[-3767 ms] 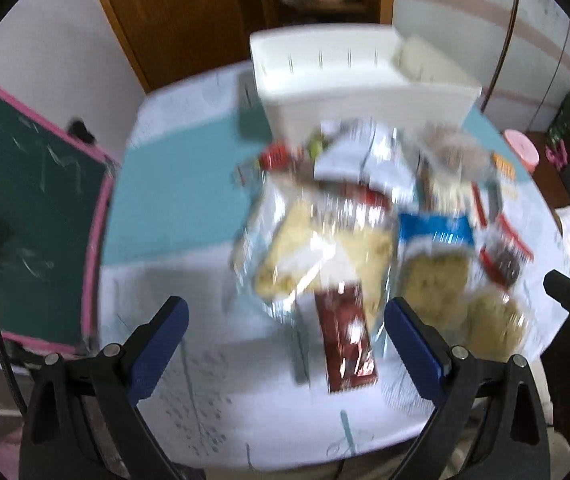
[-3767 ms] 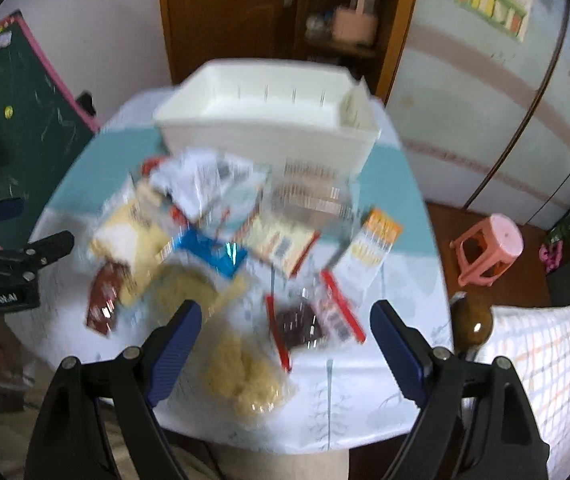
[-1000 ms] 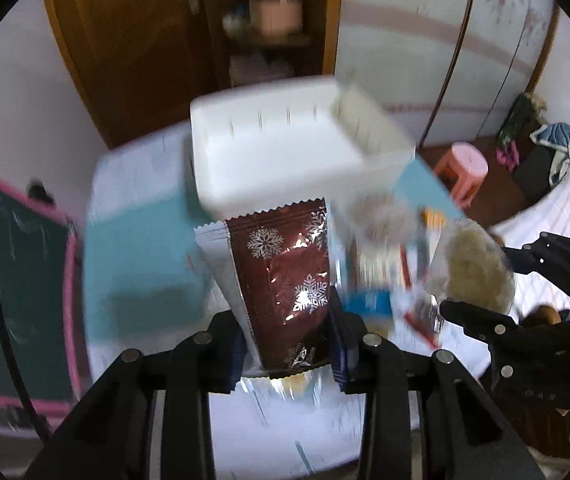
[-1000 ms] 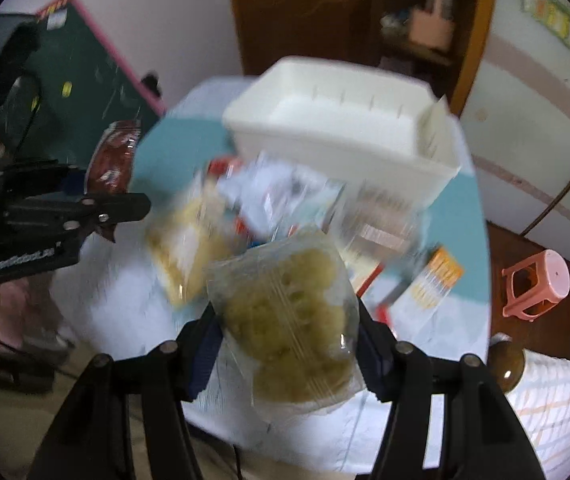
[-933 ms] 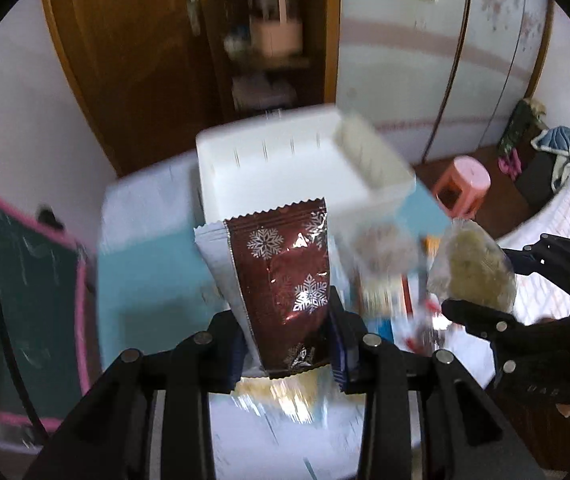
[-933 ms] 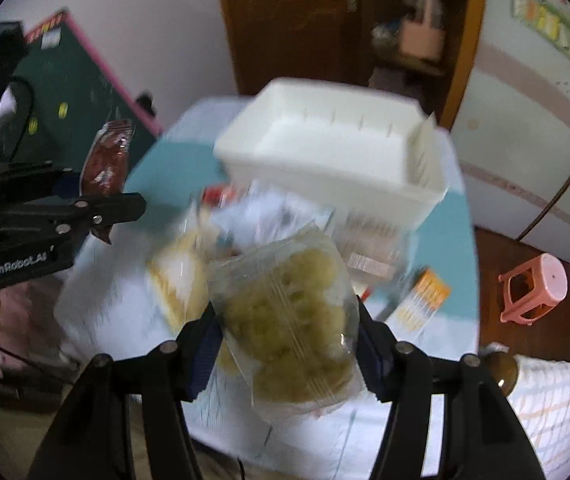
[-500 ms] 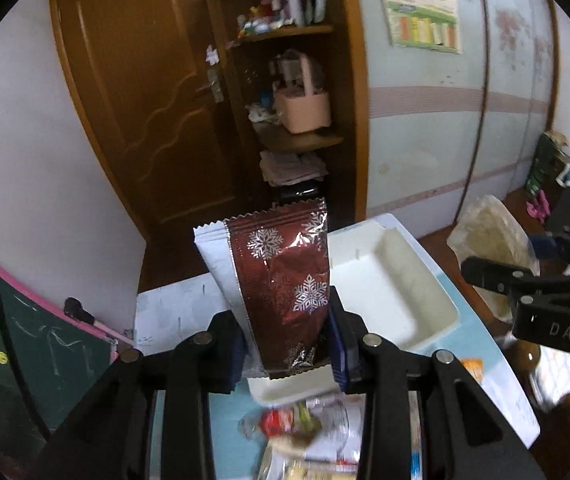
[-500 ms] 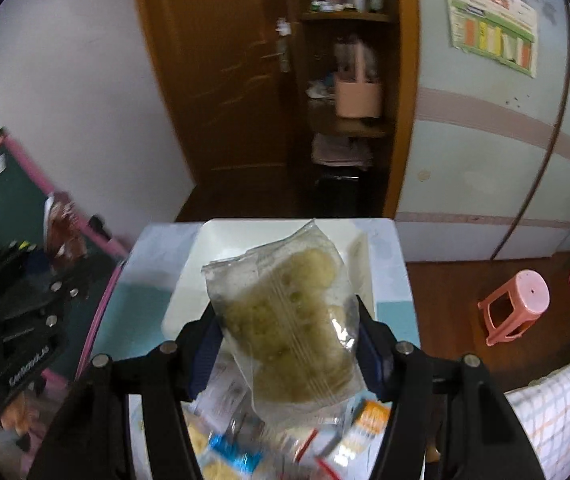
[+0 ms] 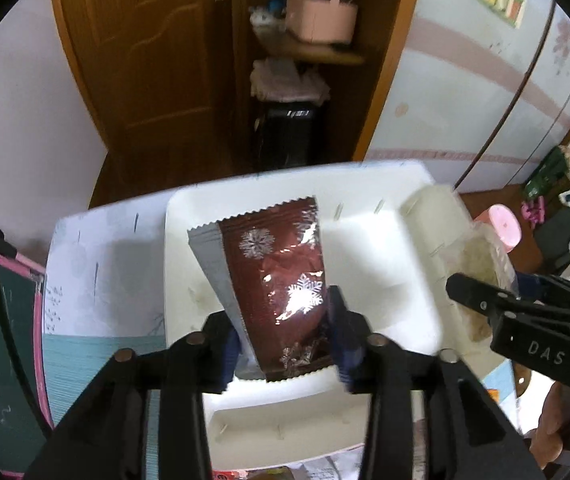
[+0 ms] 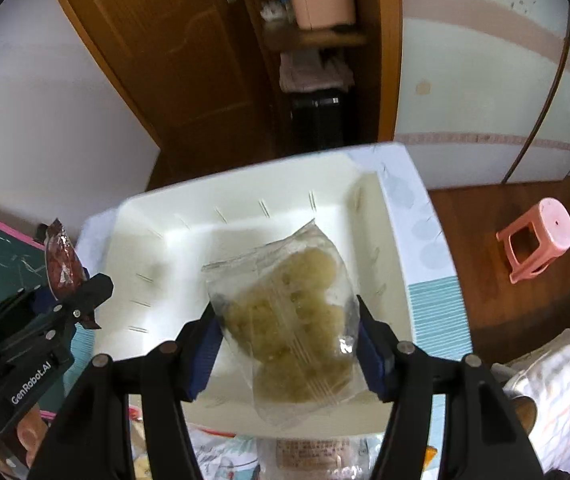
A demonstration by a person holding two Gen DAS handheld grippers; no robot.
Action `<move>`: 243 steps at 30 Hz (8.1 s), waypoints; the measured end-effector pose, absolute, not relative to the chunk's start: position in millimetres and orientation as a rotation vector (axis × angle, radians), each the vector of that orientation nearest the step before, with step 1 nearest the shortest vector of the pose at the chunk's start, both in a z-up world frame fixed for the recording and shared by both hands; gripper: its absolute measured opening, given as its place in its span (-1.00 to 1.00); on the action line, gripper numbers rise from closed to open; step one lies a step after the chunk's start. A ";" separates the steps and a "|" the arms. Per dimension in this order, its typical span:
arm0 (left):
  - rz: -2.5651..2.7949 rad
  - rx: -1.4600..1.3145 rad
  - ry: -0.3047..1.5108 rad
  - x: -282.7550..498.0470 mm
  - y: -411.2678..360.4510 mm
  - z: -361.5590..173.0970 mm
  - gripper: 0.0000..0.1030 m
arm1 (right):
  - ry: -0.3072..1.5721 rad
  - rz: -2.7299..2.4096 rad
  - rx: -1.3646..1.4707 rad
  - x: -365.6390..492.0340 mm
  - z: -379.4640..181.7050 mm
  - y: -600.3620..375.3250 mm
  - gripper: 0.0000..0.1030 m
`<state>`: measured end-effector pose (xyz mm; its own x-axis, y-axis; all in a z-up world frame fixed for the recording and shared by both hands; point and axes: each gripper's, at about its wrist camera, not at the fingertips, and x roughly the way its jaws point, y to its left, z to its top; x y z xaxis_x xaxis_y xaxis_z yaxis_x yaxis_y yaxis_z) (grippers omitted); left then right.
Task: Organize snacks
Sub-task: 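Carry both snacks into the white basket and open both grippers, then move both grippers back toward the snack pile, then grasp the clear bread bag with the left gripper while the right grasps the blue cake, then lower both held snacks into the white basket and open both grippers, then move both grippers back over the remaining snacks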
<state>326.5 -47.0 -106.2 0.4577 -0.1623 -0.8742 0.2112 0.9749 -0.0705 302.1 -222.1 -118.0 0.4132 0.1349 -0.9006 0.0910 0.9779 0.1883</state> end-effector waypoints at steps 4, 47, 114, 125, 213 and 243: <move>-0.216 0.064 1.074 320.2 -48.6 -119.0 0.75 | 1.202 0.032 0.303 309.3 -144.2 -225.6 0.24; -0.220 0.140 0.710 64.3 11.4 44.1 0.75 | 0.705 0.101 0.015 56.6 18.5 -190.7 0.72; -0.499 -0.033 1.275 84.1 43.5 -195.5 -0.41 | 1.099 0.578 -0.270 67.8 -215.1 -106.0 -0.34; -0.422 0.108 1.051 51.5 4.9 -130.5 -0.62 | 1.017 0.546 -0.206 49.4 -180.4 -123.8 -0.35; -0.158 0.167 0.834 305.0 -62.9 -34.7 0.87 | 1.018 0.063 0.128 318.4 -87.2 -200.9 -0.01; -0.168 0.239 0.743 172.6 -61.4 31.1 0.87 | 0.859 0.041 0.040 184.6 -3.6 -197.6 0.16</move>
